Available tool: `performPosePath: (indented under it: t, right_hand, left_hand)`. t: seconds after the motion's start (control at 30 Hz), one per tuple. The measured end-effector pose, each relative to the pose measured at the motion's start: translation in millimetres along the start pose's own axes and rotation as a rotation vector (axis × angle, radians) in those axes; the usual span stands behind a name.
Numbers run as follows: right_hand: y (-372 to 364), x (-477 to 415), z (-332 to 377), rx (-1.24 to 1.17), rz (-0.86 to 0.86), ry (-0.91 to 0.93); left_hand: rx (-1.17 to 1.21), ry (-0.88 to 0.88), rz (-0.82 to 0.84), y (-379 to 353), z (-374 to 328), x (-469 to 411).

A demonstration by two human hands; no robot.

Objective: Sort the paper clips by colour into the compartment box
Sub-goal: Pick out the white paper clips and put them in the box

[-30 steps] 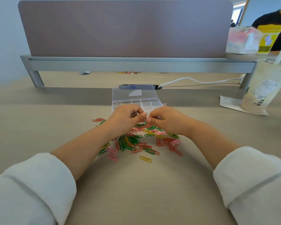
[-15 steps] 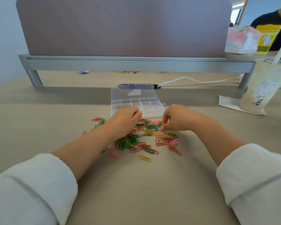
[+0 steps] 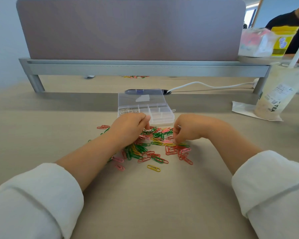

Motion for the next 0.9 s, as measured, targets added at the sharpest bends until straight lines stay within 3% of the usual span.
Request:
performPosePath:
  t: [0.1, 0.4, 0.53, 0.7, 0.9]
  right_hand:
    - [-3, -1, -3, -0.050, 0.035, -0.026]
    - [8, -2, 13, -0.149, -0.103, 0.093]
    - [3, -4, 12, -0.319, -0.076, 0.140]
    - [13, -5, 19, -0.378, -0.176, 0.237]
    - [11, -8, 17, -0.472, -0.220, 0.216]
  left_hand:
    - [-0.141, -0.034, -0.006, -4, 5, 0]
    - [-0.326, -0.112, 0.060, -10, 3, 0]
    - [-0.290, -0.096, 0.042, -7, 4, 0]
    - [-0.141, -0.050, 0.085, -9, 10, 0]
    - [-0.142, -0.045, 0.100, -9, 11, 1]
Point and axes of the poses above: each hand's wrist, its own x-axis away from the middle knuckle, its own y-axis out of the back of the hand, z = x × y, the point moved 10 cm from there along -x, towards the middle knuckle, and after that the axes turned 6 degrees about -y, right-handed, at the moved point
